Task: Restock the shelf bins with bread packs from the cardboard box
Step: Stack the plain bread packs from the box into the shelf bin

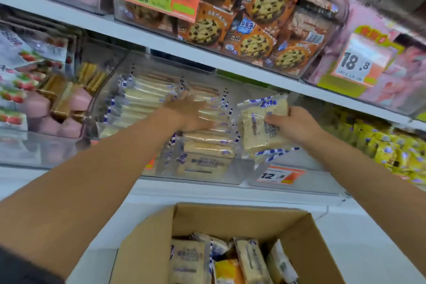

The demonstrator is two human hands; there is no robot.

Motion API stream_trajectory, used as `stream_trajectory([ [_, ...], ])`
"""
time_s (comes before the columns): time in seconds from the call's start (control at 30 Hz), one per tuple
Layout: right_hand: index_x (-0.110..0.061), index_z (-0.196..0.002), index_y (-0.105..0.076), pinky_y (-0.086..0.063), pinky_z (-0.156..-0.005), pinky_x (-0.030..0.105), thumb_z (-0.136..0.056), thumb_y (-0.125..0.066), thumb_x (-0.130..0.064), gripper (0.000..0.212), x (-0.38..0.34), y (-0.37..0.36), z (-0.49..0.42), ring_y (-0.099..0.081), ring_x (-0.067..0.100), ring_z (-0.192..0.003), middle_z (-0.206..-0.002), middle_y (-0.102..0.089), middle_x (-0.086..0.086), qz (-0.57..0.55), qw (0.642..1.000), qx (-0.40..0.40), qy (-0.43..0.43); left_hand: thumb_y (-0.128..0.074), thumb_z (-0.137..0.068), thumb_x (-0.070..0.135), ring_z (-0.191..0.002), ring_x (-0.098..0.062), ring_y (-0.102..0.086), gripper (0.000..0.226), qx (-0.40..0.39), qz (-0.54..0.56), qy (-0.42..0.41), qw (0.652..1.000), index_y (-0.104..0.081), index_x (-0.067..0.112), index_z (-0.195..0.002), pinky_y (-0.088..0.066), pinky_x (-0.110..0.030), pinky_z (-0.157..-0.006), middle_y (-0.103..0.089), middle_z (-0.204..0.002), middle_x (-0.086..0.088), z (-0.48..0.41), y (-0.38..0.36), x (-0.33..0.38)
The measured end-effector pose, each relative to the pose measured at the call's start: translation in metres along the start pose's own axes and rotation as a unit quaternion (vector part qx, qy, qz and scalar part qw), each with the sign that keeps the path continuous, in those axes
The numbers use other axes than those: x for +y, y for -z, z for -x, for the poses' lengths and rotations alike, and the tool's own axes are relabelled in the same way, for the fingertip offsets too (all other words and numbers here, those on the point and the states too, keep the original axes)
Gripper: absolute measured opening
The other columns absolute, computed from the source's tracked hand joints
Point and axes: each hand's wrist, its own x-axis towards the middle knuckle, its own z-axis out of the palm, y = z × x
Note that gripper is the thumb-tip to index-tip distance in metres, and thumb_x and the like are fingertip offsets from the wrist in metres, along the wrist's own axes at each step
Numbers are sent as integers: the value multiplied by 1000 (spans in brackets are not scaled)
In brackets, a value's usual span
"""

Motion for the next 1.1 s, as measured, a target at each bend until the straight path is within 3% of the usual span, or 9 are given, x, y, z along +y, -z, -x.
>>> stream_trajectory([
  [0.1,-8,-71,-56,-41,-58,31,-86,-62,-35,31,-19,-13,-11,-57,26,-63,-67,-58,8,153,987,35,15,-29,-76,89,-151,-25,9,91,3,1,-7,1000,-4,46,-153,1,-59,-119,5,-165,0,5,-1,-4],
  [0.3,-8,-126,-45,-40,-72,34,-92,-54,-34,44,-41,-53,-16,-59,33,-105,-115,-59,14,363,924,108,48,-30,-80,86,-151,-24,11,88,3,13,-7,1000,-6,45,-154,7,-57,-118,6,-165,1,8,1,-4],
  [0.47,-7,-102,-51,-40,-67,32,-92,-49,-19,15,-58,-70,-38,-53,28,-82,-98,-59,10,414,902,112,52,-39,-72,90,-151,-21,14,99,-14,12,-21,1000,-7,45,-154,6,-54,-120,7,-165,1,6,12,-11],
  [0.53,-8,-116,-49,-40,-68,32,-92,-48,-17,25,-65,-70,-52,-56,28,-86,-93,-54,8,408,906,111,36,-40,-64,95,-149,-21,19,109,-19,12,-18,1000,-4,45,-154,10,-57,-118,13,-164,2,4,13,-19],
  [0.6,-7,-131,-41,-39,-71,33,-93,-49,-15,40,-68,-76,-63,-58,31,-104,-110,-56,14,398,907,132,25,-38,-60,98,-149,-22,21,112,-24,19,-18,999,-4,46,-153,12,-60,-116,16,-163,3,1,10,-23],
  [0.7,-2,-151,-5,-37,-73,37,-94,-50,-14,74,-65,-93,-69,-49,35,-122,-143,-36,22,441,888,132,16,-37,-60,98,-148,-23,21,112,-21,20,-23,999,-4,46,-153,14,-61,-115,18,-162,3,-3,5,-25],
  [0.8,-2,-150,14,-39,-76,39,-97,-49,-25,85,-52,-99,-75,-48,36,-122,-148,-30,23,423,895,135,45,-36,-60,98,-148,-23,22,112,-21,20,-26,999,-2,46,-153,15,-61,-115,16,-163,2,-6,4,-25],
  [0.97,-8,-151,15,-40,-65,37,-96,-54,-30,91,-38,-97,-73,-58,35,-103,-137,-43,20,429,882,170,99,-37,-60,98,-149,-23,22,112,-20,32,-28,999,-5,45,-153,16,-60,-115,13,-164,2,-6,2,-25],
  [1.1,4,-150,4,-39,-94,46,-89,-61,-29,94,-40,-108,-75,-44,39,-123,-136,-42,25,510,834,200,70,-37,-63,96,-149,-23,19,110,-18,30,-29,999,-4,44,-154,16,-59,-115,12,-164,3,-3,3,-24],
])
